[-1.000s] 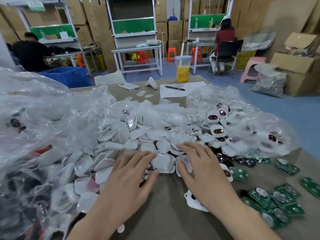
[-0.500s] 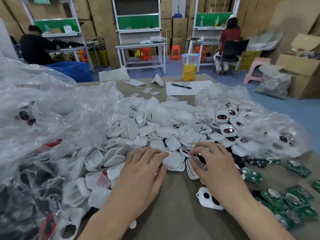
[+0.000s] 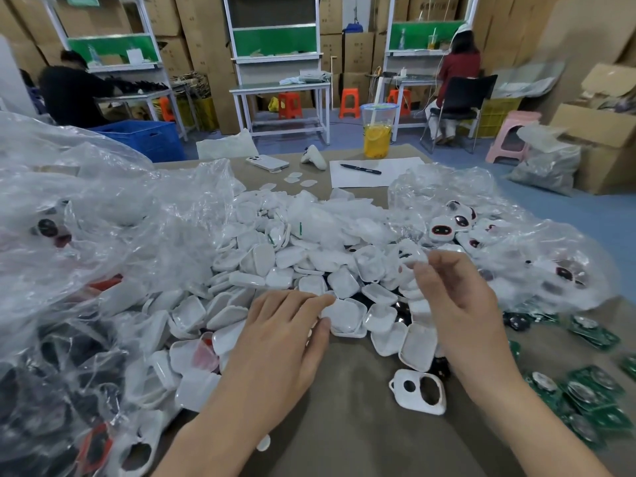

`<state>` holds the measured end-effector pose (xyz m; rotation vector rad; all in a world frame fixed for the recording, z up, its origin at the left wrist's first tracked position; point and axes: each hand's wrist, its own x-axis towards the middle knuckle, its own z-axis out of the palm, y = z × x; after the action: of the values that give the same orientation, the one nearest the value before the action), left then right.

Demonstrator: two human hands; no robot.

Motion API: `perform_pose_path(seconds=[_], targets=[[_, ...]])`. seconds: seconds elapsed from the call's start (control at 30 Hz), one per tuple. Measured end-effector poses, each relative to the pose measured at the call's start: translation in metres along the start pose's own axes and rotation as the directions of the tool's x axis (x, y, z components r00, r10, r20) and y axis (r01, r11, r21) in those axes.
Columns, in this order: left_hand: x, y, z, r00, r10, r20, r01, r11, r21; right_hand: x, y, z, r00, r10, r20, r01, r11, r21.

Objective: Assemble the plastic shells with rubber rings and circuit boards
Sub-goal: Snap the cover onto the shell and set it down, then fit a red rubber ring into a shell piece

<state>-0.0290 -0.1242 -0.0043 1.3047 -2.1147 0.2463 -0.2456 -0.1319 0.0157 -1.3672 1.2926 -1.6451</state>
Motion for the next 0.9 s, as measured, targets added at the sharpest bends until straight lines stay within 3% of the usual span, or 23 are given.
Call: perform_pose_path(seconds=[0.3,0.63,0.77,0.9], targets=[[-0.001,0.000,0.001,1.000,0.007,0.017,-0.006,1.000,-0.027,0.006,-0.002,-0.002,0.981,0.188,0.044,-0.192,0.926,0.326],[-0.005,0.014,-0.011,0.991,0.129,0.044,-0.121,0.981,-0.149,0.001,-0.006,0.015,0.978,0.157,0.140,-0.194,0.929,0.315],[-0.010,0.014,-0.024,0.999,0.045,0.004,-0.044,0.986,-0.158,0.003,-0.010,0.044,0.963,0.198,0.185,-0.257,0.882,0.396],[-0.022,-0.012,-0.052,0.981,-0.175,-0.077,0.168,0.981,-0.092,0.007,-0.018,0.084,0.943,0.214,0.255,-0.308,0.850,0.427]])
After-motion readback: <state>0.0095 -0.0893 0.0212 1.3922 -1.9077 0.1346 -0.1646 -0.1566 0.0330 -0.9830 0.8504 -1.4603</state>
